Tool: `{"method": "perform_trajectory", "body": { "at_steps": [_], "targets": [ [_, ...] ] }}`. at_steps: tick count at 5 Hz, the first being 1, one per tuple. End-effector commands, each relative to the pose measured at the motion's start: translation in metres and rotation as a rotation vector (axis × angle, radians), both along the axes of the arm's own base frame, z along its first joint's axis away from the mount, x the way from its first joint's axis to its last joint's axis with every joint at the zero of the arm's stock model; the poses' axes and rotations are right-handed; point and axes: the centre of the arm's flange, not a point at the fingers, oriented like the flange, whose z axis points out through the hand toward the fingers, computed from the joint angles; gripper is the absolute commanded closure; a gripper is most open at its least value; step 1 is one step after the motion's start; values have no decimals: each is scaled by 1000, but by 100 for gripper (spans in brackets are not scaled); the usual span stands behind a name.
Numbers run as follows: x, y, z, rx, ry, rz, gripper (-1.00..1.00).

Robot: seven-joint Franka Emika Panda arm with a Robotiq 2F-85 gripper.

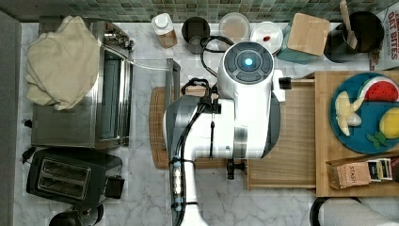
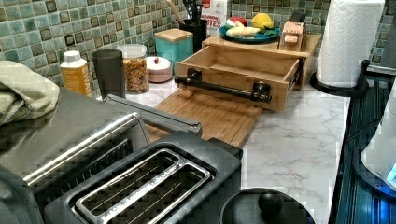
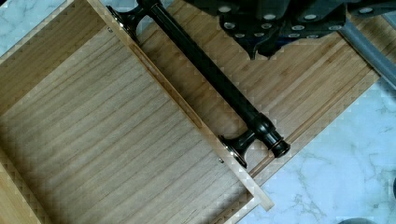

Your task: Close the drawer.

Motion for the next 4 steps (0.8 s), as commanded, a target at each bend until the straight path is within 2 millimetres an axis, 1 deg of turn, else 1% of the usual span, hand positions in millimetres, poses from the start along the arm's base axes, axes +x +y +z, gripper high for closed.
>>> {"method": "perform_trajectory", "body": {
  "at_steps": [1, 2, 3, 4],
  "targets": [
    [0, -2, -1, -1, 2, -2, 100],
    [-16, 10, -14, 66, -28, 170, 100],
    [-35, 45, -30, 83, -72, 296, 100],
    [-46, 87, -50, 63, -88, 364, 100]
  ]
}}
